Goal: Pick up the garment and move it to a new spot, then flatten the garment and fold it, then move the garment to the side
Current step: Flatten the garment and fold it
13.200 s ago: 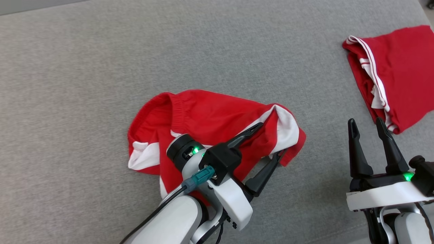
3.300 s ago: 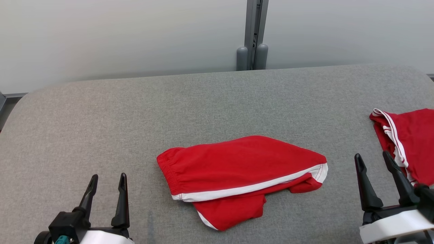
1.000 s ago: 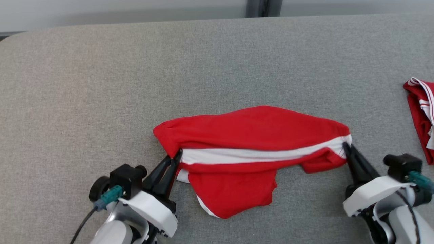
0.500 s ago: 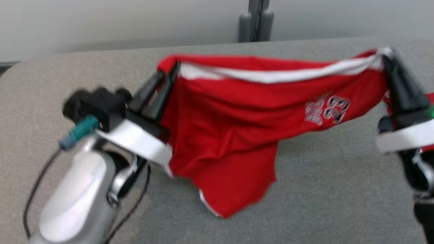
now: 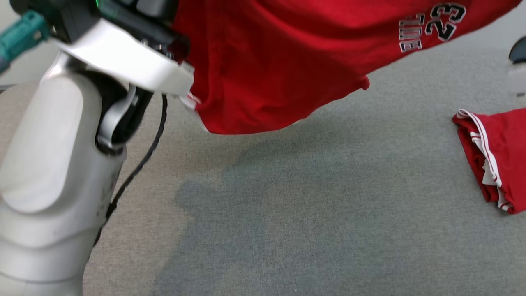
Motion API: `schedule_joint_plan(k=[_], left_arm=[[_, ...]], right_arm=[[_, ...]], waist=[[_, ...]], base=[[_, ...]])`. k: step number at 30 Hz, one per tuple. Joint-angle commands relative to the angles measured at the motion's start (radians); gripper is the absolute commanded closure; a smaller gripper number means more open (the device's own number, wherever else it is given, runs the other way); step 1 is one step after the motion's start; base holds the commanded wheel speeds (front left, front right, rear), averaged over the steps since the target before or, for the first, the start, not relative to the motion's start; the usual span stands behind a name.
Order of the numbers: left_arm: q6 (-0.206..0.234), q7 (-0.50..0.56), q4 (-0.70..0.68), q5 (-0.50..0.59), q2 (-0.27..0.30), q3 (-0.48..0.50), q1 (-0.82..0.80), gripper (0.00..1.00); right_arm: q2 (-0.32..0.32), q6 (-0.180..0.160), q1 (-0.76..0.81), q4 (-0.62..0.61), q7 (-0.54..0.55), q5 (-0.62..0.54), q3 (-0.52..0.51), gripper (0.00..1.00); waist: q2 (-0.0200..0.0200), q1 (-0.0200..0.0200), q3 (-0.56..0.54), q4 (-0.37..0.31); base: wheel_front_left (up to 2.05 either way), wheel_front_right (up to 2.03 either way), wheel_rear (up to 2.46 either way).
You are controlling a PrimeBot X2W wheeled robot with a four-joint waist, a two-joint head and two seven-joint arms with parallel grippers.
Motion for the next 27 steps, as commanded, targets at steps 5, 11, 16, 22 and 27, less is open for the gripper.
schedule_joint_plan(k=[5,11,16,22,27], left_arm=[[-0.031,-0.038,0.152,-0.023,-0.022,-0.019,-0.165,1.00],[-0.047,-0.144,0.372,-0.039,-0.047,-0.057,-0.336,1.00],[-0.048,-0.229,0.590,-0.091,-0.055,-0.127,-0.477,1.00],[-0.048,-0.263,0.830,-0.179,-0.088,-0.150,-0.546,1.00],[-0.048,-0.228,0.985,-0.298,-0.130,-0.168,-0.466,1.00]], right_arm=[[-0.011,0.000,-0.183,0.138,-0.026,0.046,0.046,1.00],[-0.001,0.000,-0.387,0.336,-0.108,0.045,0.107,1.00],[0.058,0.000,-0.571,0.570,-0.224,0.078,0.175,1.00],[0.135,0.000,-0.676,0.796,-0.278,0.145,0.235,1.00],[0.187,0.000,-0.612,0.985,-0.268,0.216,0.285,1.00]], waist=[[0.0000,0.0000,0.090,-0.011],[0.0000,0.0000,0.166,-0.006],[0.0000,0.0000,0.202,-0.016],[0.0000,0.0000,0.238,-0.014],[0.0000,0.0000,0.260,-0.011]], base=[[0.00,0.00,0.00],[0.00,0.00,0.00],[0.00,0.00,0.00],[0.00,0.00,0.00],[0.00,0.00,0.00]])
